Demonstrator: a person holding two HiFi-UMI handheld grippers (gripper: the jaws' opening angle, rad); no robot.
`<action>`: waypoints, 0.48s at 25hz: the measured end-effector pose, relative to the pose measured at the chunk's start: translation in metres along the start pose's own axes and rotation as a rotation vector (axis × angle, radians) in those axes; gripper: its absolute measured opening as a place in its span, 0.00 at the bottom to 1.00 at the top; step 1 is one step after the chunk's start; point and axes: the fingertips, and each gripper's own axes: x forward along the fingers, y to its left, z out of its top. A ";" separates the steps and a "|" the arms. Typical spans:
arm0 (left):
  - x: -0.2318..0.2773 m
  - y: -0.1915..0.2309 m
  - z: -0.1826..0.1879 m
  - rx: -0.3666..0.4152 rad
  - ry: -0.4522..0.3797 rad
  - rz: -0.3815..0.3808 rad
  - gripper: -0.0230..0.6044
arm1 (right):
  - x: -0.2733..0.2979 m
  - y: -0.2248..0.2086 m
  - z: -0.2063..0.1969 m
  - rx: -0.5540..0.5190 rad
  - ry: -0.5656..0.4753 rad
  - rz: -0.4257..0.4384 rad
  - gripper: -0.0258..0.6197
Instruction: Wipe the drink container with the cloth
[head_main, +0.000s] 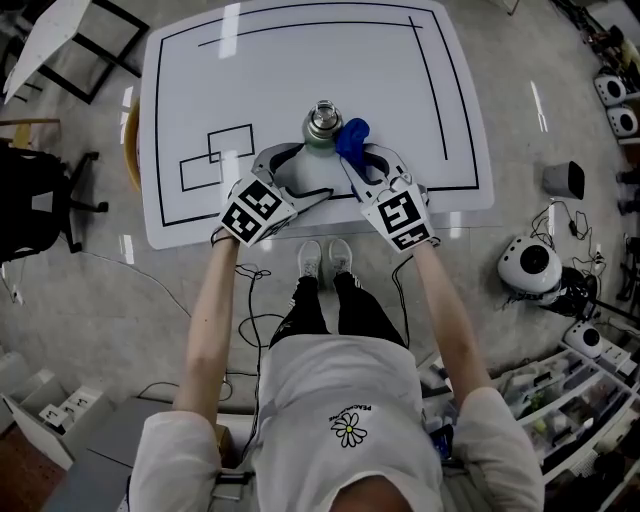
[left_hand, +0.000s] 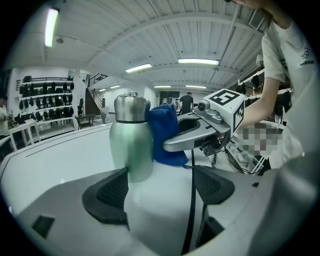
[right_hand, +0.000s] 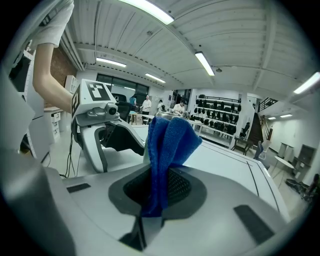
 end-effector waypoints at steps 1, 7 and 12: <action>0.000 -0.002 0.001 -0.007 -0.004 0.002 0.67 | 0.000 0.001 0.000 -0.002 0.000 0.003 0.11; 0.001 -0.012 -0.003 -0.002 0.006 -0.002 0.67 | -0.003 0.010 0.001 -0.018 0.003 0.026 0.11; 0.002 -0.017 -0.001 -0.007 -0.007 -0.004 0.67 | -0.004 0.017 0.003 -0.026 0.005 0.046 0.11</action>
